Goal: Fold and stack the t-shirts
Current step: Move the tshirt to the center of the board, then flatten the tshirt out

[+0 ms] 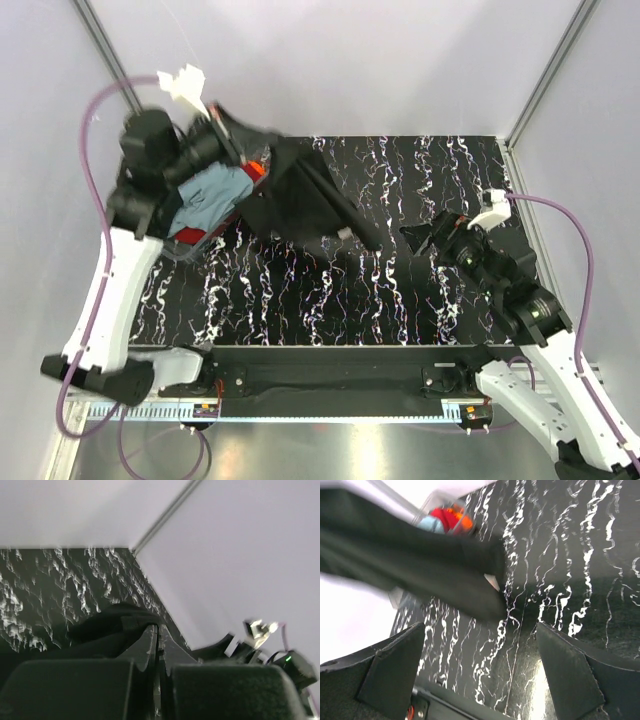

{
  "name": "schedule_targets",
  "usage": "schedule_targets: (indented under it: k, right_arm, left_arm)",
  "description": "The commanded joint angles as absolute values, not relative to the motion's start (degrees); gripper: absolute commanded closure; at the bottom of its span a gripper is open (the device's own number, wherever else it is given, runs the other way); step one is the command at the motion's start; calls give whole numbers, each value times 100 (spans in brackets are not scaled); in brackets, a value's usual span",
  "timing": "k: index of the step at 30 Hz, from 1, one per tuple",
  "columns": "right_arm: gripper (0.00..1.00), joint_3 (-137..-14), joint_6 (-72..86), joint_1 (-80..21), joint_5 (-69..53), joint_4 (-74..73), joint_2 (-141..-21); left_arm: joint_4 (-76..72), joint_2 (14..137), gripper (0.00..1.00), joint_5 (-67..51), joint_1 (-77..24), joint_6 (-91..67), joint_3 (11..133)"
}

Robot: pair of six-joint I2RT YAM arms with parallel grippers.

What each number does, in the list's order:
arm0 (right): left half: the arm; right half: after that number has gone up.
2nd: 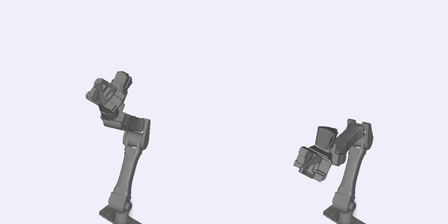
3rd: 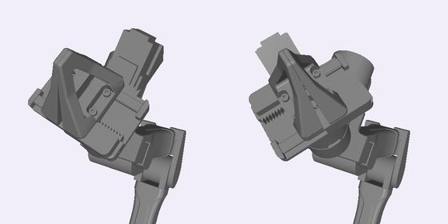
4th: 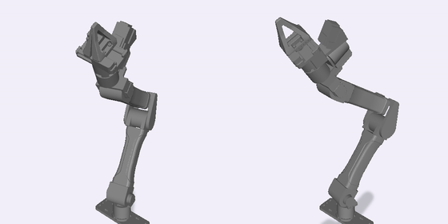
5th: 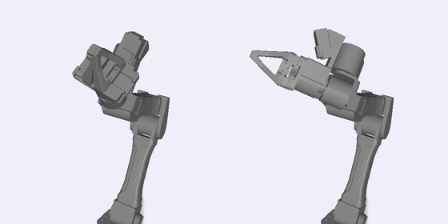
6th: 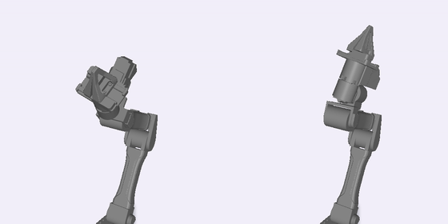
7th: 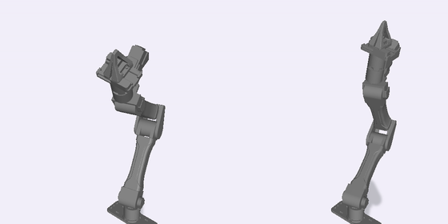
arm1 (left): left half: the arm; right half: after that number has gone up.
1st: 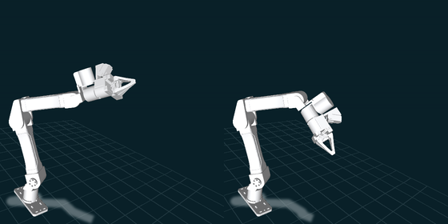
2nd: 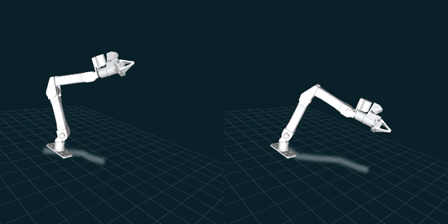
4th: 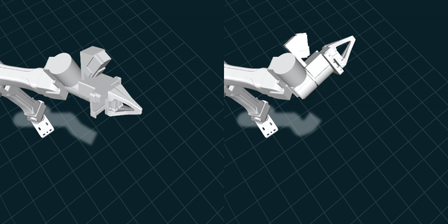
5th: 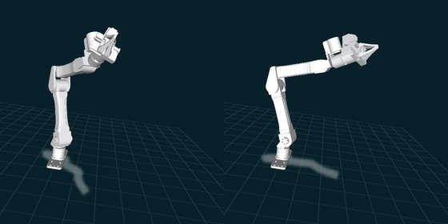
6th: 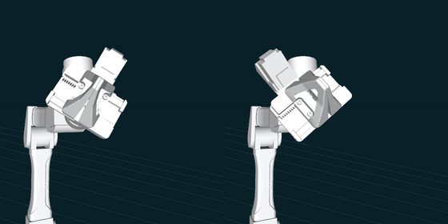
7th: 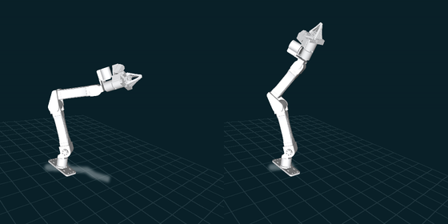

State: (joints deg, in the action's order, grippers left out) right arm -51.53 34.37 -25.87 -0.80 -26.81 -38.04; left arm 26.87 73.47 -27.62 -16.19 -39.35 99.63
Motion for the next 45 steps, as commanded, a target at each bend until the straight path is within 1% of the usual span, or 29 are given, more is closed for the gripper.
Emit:
schedule_targets:
  k: [1, 2, 3, 6, 9, 11, 13, 14, 16, 17, 23, 29, 32, 33, 34, 35, 36, 37, 39, 40, 41, 42, 43, 44, 45]
  right_arm:
    - [0, -5124, 3779, -2610, 536, -2917, -3779]
    - [0, -5011, 3849, -2610, 510, -2909, -3849]
    - [0, -4958, 3876, -2610, 449, -2909, -3911]
    - [5, -4817, 3946, -2610, 98, -2901, -4393]
    - [9, -4790, 3920, -2610, -306, -2865, -5096]
    - [10, -4799, 3894, -2610, -360, -2760, -5630]
    - [12, -4781, 3937, -2602, -317, -2489, -5940]
    - [13, -4720, 4025, -2610, -299, -2366, -6246]
    - [16, -4632, 4244, -2619, -238, -2041, -6555]
    - [17, -4614, 4332, -2610, -246, -1969, -6905]
    - [25, -4351, 4957, -2610, -412, -1311, -8111]
    - [27, -4394, 5203, -2610, -360, -757, -8964]
    - [36, -4412, 5238, -2610, -203, -624, -9184]
    - [44, -4412, 5221, -2610, -28, -633, -9219]
    - [50, -4395, 5256, -2602, 261, -650, -9237]
    - [64, -4368, 5247, -2558, 455, -650, -9246]
    - [88, -4342, 5238, -2340, 614, -755, -9220]
    - [100, -4281, 5282, -2146, 641, -852, -9063]
    - [100, -4271, 5151, -1638, 720, -1175, -8712]
    - [100, -4350, 4924, -1522, 843, -1352, -8214]
    - [100, -4438, 4791, -1442, 1000, -1528, -7939]
    - [100, -4543, 4642, -1398, 1489, -1703, -7667]
    - [100, -4805, 4406, -1337, 1799, -2027, -7238]
    - [100, -4956, 4299, -1266, 2193, -2178, -7051]
    - [100, -5148, 4185, -1161, 2267, -2319, -6936]
  left_arm:
    - [2522, 6683, 100, -2944, -1819, -3868, 8416]
    - [2531, 6523, 100, -2910, -1915, -3841, 7967]
    - [2540, 6347, 100, -2831, -1968, -3771, 7119]
    - [2802, 5767, 100, -2295, -2013, -3683, 5789]
    - [3076, 5327, 100, -2066, -2013, -3656, 5127]
    - [3251, 4949, 100, -1777, -2021, -3656, 4827]
    - [3401, 4712, 100, -1461, -2021, -3604, 4711]
    - [3593, 4694, 100, -1154, -2013, -3543, 4676]
    - [3787, 4754, 100, -811, -2021, -3323, 4702]
    - [3936, 4807, 100, -748, -2021, -3244, 4746]
    - [3868, 5054, 100, -879, -2013, -3111, 4641]
    - [3639, 5071, 100, -958, -2021, -3059, 4517]
    - [3586, 5150, 100, -932, -2013, -3041, 4553]
    - [3569, 5194, 100, -940, -2013, -3041, 4588]
    - [3551, 5299, 100, -1062, -2021, -3041, 4605]
    - [3420, 5352, 100, -1194, -2013, -3076, 4649]
    - [3367, 5500, 100, -1326, -2004, -3094, 4676]
    - [3323, 5589, 100, -1545, -2004, -3120, 4754]
    - [3331, 5861, 100, -1608, -2013, -3077, 5175]
    - [3357, 5941, 100, -1504, -2013, -3033, 5377]
    - [3410, 6037, 100, -1416, -2004, -2945, 5857]
    - [3428, 6282, 100, -1328, -2013, -2901, 6132]
    - [3436, 6449, 95, -1162, -2013, -2883, 6744]
    - [3454, 6634, 94, -1143, -2013, -2874, 7098]
    - [3489, 7045, 94, -1186, -2013, -2874, 7476]
